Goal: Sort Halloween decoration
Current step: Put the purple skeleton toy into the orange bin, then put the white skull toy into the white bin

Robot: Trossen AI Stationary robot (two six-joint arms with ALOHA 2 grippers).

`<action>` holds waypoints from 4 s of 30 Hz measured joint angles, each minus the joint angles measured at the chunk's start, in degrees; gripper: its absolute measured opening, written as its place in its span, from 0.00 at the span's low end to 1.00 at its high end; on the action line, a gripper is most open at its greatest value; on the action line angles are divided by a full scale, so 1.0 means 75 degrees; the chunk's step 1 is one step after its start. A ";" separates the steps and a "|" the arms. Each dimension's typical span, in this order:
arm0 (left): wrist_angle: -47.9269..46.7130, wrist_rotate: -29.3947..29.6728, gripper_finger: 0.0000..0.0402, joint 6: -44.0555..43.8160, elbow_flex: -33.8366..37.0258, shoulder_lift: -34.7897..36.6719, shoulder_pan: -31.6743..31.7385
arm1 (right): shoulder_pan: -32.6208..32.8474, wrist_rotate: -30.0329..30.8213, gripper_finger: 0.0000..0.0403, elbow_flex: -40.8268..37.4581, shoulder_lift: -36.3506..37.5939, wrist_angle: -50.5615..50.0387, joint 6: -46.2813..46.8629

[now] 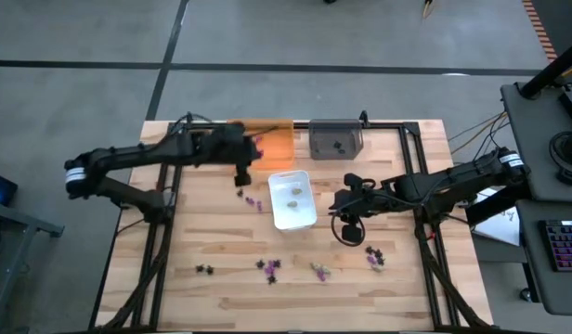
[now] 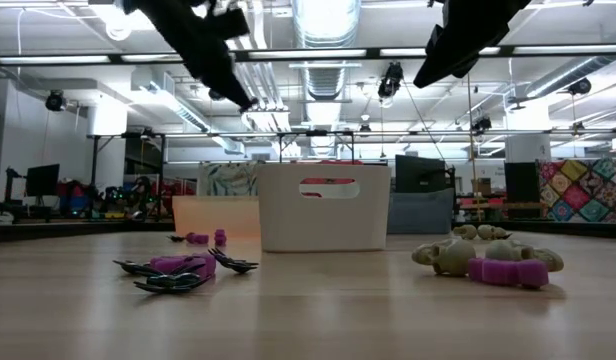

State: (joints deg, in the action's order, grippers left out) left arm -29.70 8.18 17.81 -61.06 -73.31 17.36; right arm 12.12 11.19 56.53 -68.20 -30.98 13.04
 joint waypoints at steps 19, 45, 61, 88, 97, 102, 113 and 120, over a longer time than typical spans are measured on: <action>-0.0959 -0.1224 0.00 0.2057 -0.2222 -0.3787 0.2609 | -0.0003 0.0523 0.15 0.0000 0.0000 -0.0006 -0.0015; -0.1919 -0.1171 0.18 0.2474 -0.3413 -0.5806 0.3107 | -0.0020 0.0712 0.15 0.0000 -0.0003 0.0000 0.0015; -0.2106 -0.1235 0.36 0.1609 -0.3413 -0.5290 0.3044 | -0.0020 0.0718 0.15 0.0000 -0.0006 -0.0008 0.0771; -0.1592 -0.3827 0.25 -0.1413 -0.3392 -0.2392 0.0305 | 0.0382 0.0246 0.15 -0.0320 -0.0064 0.0274 0.2707; -0.1008 -0.2443 0.25 -0.2004 -0.2844 -0.1786 -0.1390 | 0.1005 0.0112 0.15 0.0086 -0.0839 0.0373 0.3136; -0.0261 -0.1715 0.25 -0.2587 -0.1990 -0.1144 -0.2193 | 0.1156 -0.0391 0.15 0.0492 -0.1357 0.0071 0.3504; 0.1754 0.0175 0.25 -0.3644 0.0234 0.0447 -0.3875 | 0.1586 -0.0579 0.15 0.1903 -0.2680 -0.1731 0.4613; 0.1993 0.0815 0.25 -0.3846 0.0743 0.0960 -0.4415 | 0.1709 -0.1220 0.15 0.2651 -0.3729 -0.2196 0.5090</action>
State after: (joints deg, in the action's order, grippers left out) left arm -14.75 14.30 -11.04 -55.49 -66.12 -15.75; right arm 24.94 2.04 76.41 -96.18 -47.45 51.21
